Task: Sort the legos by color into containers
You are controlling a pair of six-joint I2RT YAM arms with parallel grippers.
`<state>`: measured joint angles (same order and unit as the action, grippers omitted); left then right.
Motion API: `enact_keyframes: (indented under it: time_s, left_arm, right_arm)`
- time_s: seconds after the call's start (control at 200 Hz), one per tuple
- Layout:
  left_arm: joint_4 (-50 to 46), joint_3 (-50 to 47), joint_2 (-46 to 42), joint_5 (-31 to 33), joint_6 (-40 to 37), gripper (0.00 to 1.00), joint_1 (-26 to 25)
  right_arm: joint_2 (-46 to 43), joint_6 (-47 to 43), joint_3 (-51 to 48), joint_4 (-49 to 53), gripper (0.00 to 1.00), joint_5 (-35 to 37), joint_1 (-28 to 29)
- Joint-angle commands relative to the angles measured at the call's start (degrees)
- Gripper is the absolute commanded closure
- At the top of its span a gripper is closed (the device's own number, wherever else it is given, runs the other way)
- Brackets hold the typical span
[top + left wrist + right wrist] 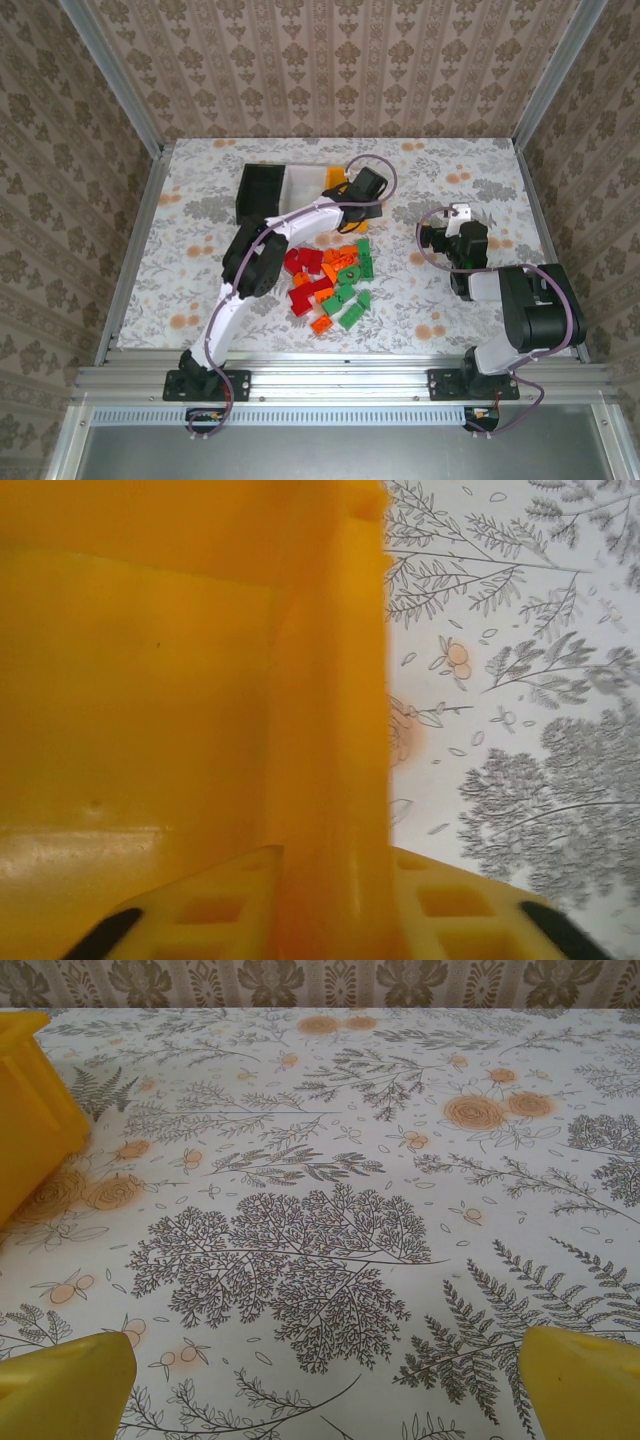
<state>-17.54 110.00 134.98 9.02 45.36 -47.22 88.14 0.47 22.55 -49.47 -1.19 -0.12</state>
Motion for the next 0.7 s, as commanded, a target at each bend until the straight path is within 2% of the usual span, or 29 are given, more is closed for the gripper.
enact_keyframes:
  time_s: [0.0,0.09,0.155,0.255,0.315,0.34,0.405,0.45,0.485,0.535,0.59,0.625,0.695]
  left_arm:
    - [4.3,-0.29,0.13,-6.87,5.12,0.45,0.07]
    - [4.87,-0.38,-1.11,-8.24,3.94,0.2,0.32]
    - [6.06,-0.57,-2.33,-9.7,2.24,0.01,0.29]
    - [7.67,-1.27,-5.67,-13.55,-0.45,0.0,0.31]
    - [8.26,-2.38,-8.69,-15.09,-2.39,0.0,0.12]
    - [8.59,-2.97,-10.0,-15.87,-3.35,0.0,0.12]
    - [9.33,-5.63,-14.33,-17.13,-5.13,0.0,0.42]
    - [11.8,-9.22,-18.44,-17.04,-6.89,0.0,0.6]
    - [13.8,-12.84,-21.8,-16.3,-8.21,0.0,0.77]
    - [15.73,-17.21,-26.4,-14.15,-9.44,0.0,1.05]
    - [17.47,-21.9,-31.27,-12.79,-10.98,0.0,1.88]
    - [18.07,-24.81,-34.34,-12.43,-11.71,0.0,2.63]
    - [18.24,-31.42,-40.4,-12.18,-11.98,0.0,5.01]
  right_arm:
    - [-1.71,0.86,1.78,3.27,0.0,6.44,1.97]
    - [-4.16,0.61,3.79,8.95,0.0,10.27,3.26]
    - [-6.75,1.22,8.22,19.97,0.0,15.22,5.22]
    - [-11.73,2.57,16.48,36.79,0.0,19.31,8.83]
    - [-14.86,6.93,20.77,46.15,0.0,22.98,11.47]
    - [-15.95,8.5,22.95,49.74,0.0,20.75,11.72]
    - [-18.36,10.98,25.68,54.08,0.0,3.7,10.99]
    - [-19.38,15.62,24.0,50.05,0.0,-7.88,10.49]
    - [-19.39,20.67,21.2,44.5,0.0,-13.89,10.26]
    - [-18.35,28.73,17.5,37.02,0.0,-18.12,9.98]
    - [-16.53,37.68,15.8,34.79,0.0,-20.06,9.05]
    - [-15.42,39.37,15.98,33.69,0.0,-23.24,8.34]
    - [-13.95,39.9,17.55,36.15,0.21,-25.66,8.65]
